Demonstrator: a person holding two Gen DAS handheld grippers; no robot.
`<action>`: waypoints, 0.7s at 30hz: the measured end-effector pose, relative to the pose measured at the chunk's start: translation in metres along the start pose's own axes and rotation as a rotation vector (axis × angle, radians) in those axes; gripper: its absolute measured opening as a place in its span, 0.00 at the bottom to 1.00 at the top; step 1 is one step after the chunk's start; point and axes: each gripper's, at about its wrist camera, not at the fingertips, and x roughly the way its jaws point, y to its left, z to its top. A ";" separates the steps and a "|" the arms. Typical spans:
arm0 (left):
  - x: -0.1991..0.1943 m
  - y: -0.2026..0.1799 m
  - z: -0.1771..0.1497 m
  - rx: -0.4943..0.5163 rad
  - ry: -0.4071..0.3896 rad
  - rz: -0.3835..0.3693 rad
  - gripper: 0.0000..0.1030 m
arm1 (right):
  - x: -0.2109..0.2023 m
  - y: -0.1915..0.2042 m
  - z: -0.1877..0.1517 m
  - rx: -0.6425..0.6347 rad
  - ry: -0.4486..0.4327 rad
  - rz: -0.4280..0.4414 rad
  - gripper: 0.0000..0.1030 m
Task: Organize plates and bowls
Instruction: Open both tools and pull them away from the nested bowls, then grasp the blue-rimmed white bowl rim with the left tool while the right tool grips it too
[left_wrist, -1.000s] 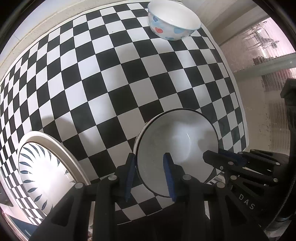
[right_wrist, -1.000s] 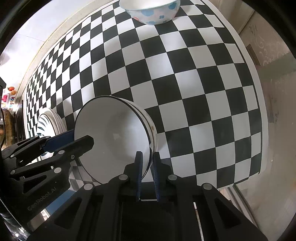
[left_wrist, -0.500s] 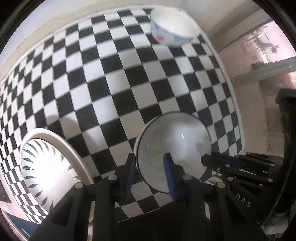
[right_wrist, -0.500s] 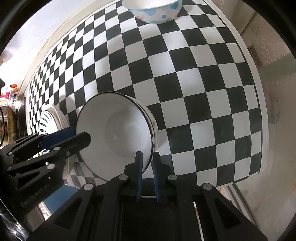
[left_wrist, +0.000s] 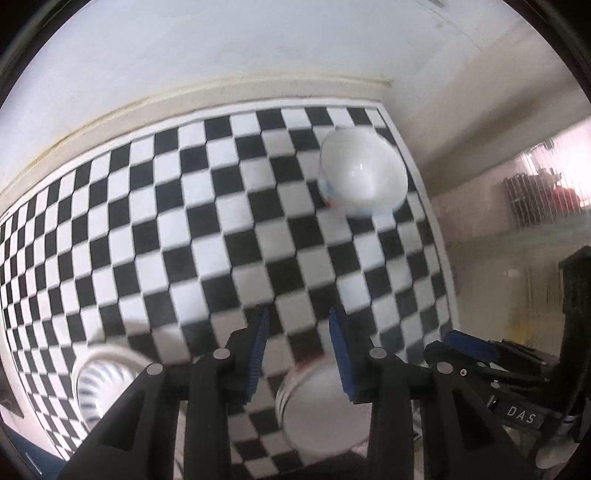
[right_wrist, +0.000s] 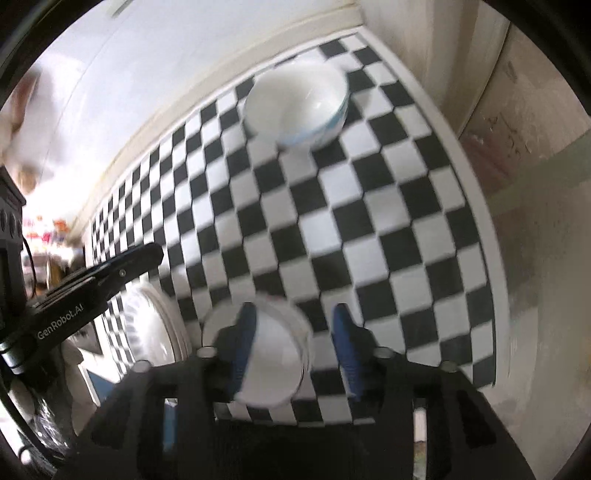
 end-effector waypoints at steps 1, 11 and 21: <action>0.003 -0.002 0.013 -0.002 -0.002 -0.002 0.31 | 0.000 -0.005 0.014 0.015 -0.007 0.004 0.47; 0.064 -0.014 0.120 -0.038 0.080 -0.118 0.31 | 0.030 -0.037 0.126 0.110 -0.005 0.042 0.47; 0.136 -0.024 0.156 0.015 0.195 -0.094 0.28 | 0.082 -0.061 0.182 0.138 0.078 0.018 0.47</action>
